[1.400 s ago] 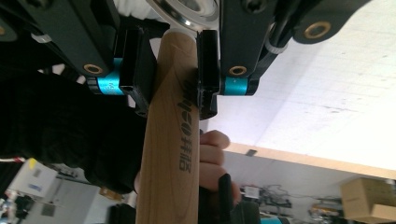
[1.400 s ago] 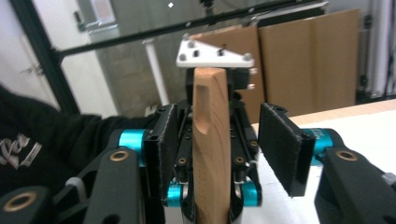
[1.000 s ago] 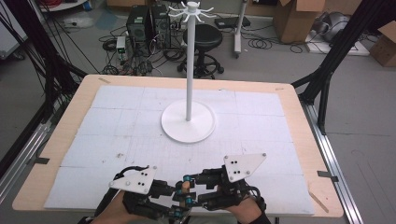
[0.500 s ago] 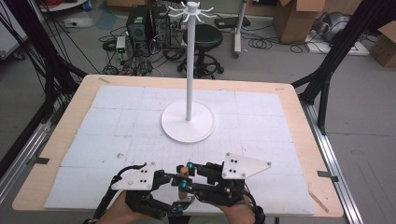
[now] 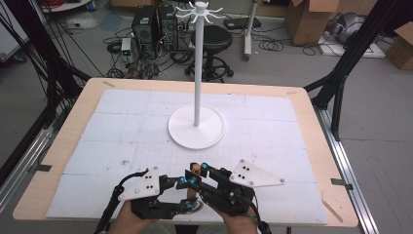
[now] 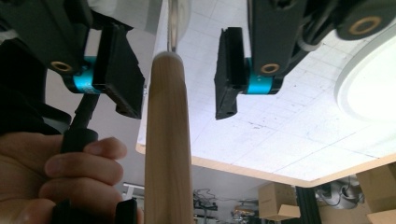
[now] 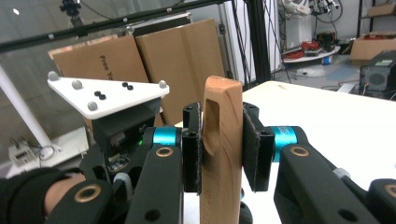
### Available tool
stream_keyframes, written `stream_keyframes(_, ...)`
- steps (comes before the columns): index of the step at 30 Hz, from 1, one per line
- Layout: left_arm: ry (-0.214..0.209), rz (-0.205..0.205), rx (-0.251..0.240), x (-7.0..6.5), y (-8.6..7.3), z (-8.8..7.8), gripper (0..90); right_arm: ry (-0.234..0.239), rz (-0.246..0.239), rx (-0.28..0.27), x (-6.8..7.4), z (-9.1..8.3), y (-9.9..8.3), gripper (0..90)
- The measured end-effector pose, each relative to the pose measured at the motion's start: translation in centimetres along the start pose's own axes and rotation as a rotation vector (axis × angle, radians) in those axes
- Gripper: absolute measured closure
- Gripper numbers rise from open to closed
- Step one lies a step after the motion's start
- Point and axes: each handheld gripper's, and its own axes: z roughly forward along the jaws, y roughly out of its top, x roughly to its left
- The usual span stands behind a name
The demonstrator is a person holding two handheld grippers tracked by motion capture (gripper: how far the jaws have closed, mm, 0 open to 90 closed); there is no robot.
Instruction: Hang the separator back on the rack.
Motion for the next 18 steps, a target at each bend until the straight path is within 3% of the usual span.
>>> stream_keyframes(7,-0.003,-0.005,-0.003,0.0,0.0,-0.2,70.8,-0.008,0.003,0.008,0.1,0.2,-0.3,72.1)
stream_keyframes(11,-0.008,-0.016,-0.001,0.2,0.1,-0.3,72.2,0.009,0.008,0.009,0.1,0.3,-0.3,71.2)
stream_keyframes(12,-0.018,-0.015,-0.002,0.2,0.1,-0.4,72.3,0.036,0.02,0.009,0.0,0.3,-0.2,68.6)
stream_keyframes(14,-0.059,-0.034,-0.022,0.4,0.2,-0.5,72.4,0.132,0.047,0.018,-0.7,0.4,0.1,43.0)
stream_keyframes(15,-0.08,-0.038,-0.036,0.5,0.2,-0.7,72.4,0.169,0.041,0.022,-0.9,0.4,0.2,36.8)
stream_keyframes(16,-0.097,-0.045,-0.043,0.6,0.3,-0.7,72.5,0.218,-0.012,0.046,-1.4,0.4,0.4,32.5)
stream_keyframes(18,-0.134,-0.04,-0.053,0.7,0.4,-1.0,72.5,0.291,-0.071,0.069,-2.1,0.2,0.4,31.2)
